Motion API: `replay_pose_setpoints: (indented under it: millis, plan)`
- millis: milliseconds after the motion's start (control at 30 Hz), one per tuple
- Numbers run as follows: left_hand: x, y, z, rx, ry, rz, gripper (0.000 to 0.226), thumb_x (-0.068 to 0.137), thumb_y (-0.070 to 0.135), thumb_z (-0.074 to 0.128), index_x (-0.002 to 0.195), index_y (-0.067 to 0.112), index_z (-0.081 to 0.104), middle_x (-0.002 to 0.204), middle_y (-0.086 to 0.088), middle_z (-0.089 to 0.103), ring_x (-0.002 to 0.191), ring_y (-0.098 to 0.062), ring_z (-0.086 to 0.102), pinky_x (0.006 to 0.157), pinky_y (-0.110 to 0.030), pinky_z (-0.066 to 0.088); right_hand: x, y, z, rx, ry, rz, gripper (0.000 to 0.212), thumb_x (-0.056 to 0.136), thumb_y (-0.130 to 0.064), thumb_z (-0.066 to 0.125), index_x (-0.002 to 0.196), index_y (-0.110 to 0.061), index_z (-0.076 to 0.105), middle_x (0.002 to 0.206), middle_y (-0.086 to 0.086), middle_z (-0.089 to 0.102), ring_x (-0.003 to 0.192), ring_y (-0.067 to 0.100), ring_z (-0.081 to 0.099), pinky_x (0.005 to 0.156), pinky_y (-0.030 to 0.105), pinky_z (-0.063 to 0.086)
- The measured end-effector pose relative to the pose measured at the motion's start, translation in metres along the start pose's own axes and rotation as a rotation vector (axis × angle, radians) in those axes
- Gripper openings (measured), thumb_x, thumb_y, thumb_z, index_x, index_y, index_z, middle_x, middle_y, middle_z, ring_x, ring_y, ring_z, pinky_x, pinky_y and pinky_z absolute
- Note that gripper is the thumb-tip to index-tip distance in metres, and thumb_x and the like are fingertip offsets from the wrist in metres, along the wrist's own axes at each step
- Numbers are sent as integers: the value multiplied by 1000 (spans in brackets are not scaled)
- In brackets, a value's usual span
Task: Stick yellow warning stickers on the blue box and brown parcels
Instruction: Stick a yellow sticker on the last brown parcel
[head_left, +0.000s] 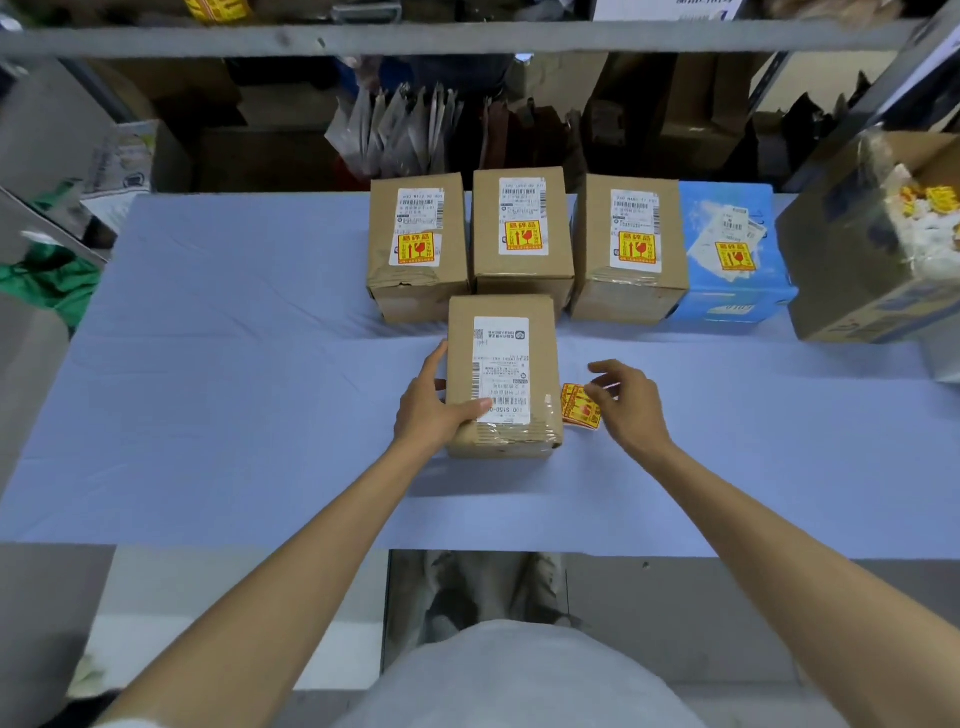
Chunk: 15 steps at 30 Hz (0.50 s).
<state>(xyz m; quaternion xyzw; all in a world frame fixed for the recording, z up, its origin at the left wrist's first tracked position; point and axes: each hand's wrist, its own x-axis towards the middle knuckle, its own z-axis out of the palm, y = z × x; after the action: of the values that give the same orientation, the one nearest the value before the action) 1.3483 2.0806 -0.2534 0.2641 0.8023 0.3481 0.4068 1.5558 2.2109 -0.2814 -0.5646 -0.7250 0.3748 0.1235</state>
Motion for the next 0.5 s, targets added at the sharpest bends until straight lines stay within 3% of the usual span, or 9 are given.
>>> replay_pose_setpoints:
  millis: [100,233,500]
  plan:
    - [1,-3,4,16,11,-2,96,71,38,81,147,43,22,134,-2,54,115,-22,56,98,-49,47,10,17,3,-109,37,40,34,87,-20,69,119,-10,61,114,11,63,102,26,60,86,39,50]
    - [0,-7,7,-6,39,0,93,72,39,80,146,45,23,133,0,56,113,-21,58,98,-49,47,21,27,16,-122,-53,95,46,80,-23,76,121,-9,60,119,13,60,108,28,57,88,40,49]
    - [-3,-6,7,-35,47,-7,92,73,36,80,145,47,24,132,1,57,112,-21,59,97,-49,48,27,41,18,-129,-65,125,29,75,-15,79,98,-5,66,102,15,66,94,29,60,73,35,45]
